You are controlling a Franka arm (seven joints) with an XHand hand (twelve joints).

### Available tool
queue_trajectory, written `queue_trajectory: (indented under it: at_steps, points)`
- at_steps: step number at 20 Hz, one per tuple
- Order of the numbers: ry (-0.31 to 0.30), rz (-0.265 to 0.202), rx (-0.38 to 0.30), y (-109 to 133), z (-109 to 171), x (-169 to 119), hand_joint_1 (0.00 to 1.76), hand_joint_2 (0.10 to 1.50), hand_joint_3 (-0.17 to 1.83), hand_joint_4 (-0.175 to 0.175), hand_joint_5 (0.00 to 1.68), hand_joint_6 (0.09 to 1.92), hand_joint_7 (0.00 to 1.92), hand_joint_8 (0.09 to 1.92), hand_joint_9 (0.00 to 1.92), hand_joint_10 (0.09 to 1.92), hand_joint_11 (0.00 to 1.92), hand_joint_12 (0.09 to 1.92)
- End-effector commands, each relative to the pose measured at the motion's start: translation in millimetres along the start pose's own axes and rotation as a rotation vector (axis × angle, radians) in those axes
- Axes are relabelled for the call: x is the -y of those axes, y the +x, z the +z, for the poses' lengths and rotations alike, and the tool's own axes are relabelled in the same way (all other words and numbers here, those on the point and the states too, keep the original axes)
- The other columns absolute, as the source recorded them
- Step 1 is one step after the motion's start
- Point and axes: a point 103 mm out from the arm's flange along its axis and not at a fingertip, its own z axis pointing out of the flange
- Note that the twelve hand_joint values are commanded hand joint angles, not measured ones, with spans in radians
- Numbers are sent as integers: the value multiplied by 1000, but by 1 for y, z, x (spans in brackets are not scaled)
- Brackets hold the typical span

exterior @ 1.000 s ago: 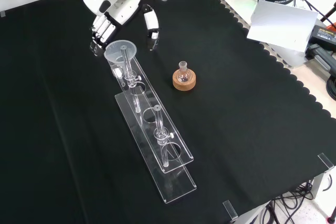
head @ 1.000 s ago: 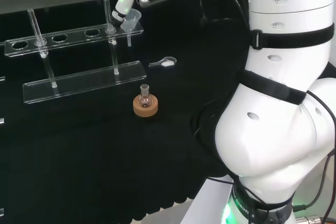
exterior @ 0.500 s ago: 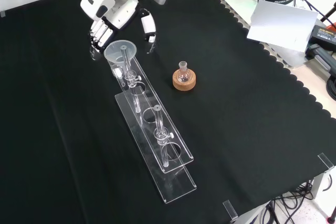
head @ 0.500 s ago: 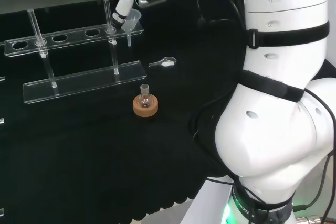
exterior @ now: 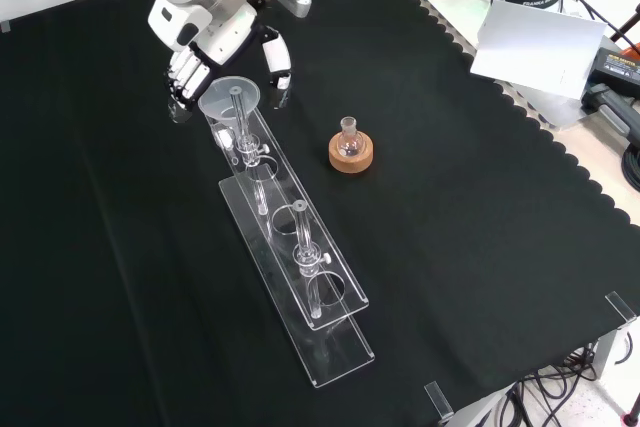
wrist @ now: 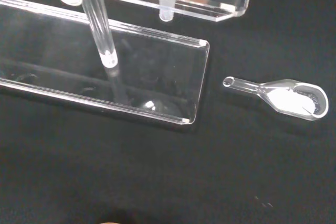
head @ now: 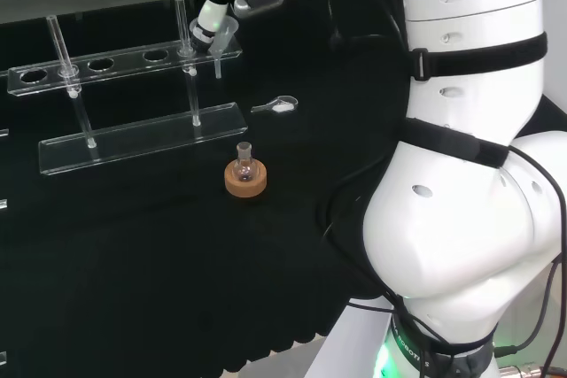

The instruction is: Pick up the funnel from the transparent funnel stand.

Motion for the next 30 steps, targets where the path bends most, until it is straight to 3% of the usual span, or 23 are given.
queue_trajectory:
  at_steps: [1, 13, 21, 23, 25, 27, 30]
  points:
    - [-4, 3, 9, -2, 2, -2, 683, 566, 562, 30, 122, 87, 2, 593, 166, 876, 283, 1494]
    - [-39, 14, 25, -1, 8, -4, 718, 563, 627, -11, 454, 87, 329, 714, 633, 638, 402, 1453]
    - [-162, 34, 47, -4, 5, 3, 775, 598, 652, -37, 609, 95, 612, 709, 867, 533, 500, 1393]
    - [-205, 38, 60, -3, 0, 7, 804, 619, 664, -47, 680, 175, 722, 703, 958, 495, 541, 1366]
    - [-226, 38, 70, -3, -7, 13, 826, 633, 680, -52, 705, 366, 808, 694, 1044, 451, 583, 1339]
    - [-234, 42, 90, -2, -17, 20, 843, 638, 697, -56, 690, 552, 855, 696, 1097, 427, 619, 1314]
    - [-225, 52, 112, -1, -33, 32, 855, 640, 706, -55, 691, 654, 882, 701, 1130, 420, 639, 1302]
